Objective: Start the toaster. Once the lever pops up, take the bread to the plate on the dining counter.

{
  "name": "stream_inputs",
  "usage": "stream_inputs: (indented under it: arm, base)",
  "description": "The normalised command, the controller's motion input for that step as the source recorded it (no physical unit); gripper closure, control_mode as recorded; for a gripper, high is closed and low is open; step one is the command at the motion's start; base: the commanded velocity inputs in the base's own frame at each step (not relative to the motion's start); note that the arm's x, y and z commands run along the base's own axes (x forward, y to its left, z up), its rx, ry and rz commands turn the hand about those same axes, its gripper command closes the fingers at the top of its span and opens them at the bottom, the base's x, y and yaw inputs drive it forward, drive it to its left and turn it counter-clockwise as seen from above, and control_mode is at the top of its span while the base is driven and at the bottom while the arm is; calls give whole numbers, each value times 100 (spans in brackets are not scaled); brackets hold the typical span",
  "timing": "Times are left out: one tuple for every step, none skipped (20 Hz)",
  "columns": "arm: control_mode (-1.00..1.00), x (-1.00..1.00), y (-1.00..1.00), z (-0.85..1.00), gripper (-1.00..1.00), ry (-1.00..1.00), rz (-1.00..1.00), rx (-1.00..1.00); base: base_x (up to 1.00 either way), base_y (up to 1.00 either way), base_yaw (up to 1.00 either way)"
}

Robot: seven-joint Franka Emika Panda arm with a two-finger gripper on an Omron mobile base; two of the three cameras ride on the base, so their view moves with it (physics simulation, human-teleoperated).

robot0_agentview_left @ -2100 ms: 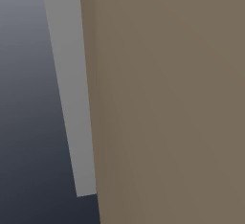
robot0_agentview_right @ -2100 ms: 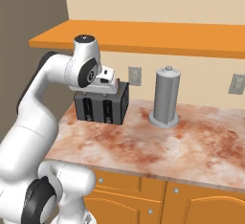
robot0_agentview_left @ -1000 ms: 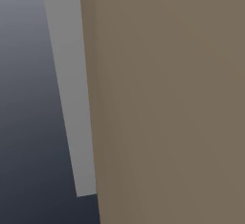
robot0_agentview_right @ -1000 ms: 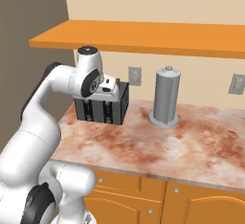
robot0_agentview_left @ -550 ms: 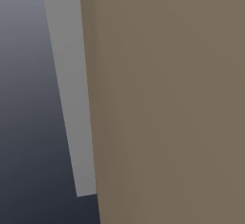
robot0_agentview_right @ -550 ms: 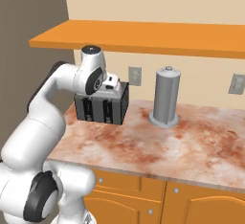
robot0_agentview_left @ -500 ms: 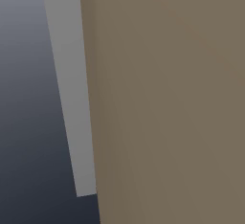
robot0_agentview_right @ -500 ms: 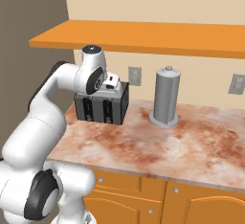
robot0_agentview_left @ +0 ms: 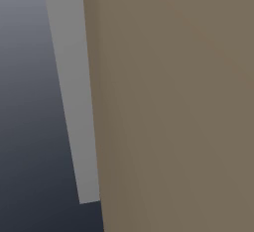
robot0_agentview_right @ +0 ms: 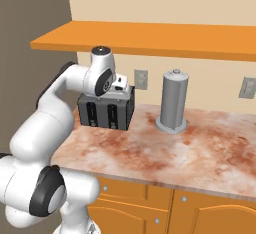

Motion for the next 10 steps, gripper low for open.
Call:
stream_inputs:
  arm:
    - [-100,4,0,-32,-100,-5,0,0]
    - [-100,6,0,-40,-100,-4,0,0]
    - [-100,8,0,-44,-100,-4,0,0]
    - [-100,7,0,-45,-100,-5,0,0]
    - [-100,7,0,-48,-100,-5,0,0]
    - [-100,6,0,-49,-100,-6,0,0]
    - [-100,2,0,-49,-100,-6,0,0]
    - [-100,0,0,-50,-100,-8,0,0]
    - [-100,0,0,-49,-100,-9,0,0]
    - [-100,0,0,-46,-100,-10,0,0]
  base:
    - [0,0,0]
    - [0,0,0]
    - [0,0,0]
    - [0,0,0]
    - [0,0,0]
    - [0,0,0]
    - [0,0,0]
    - [0,0,0]
    - [0,0,0]
    - [0,0,0]
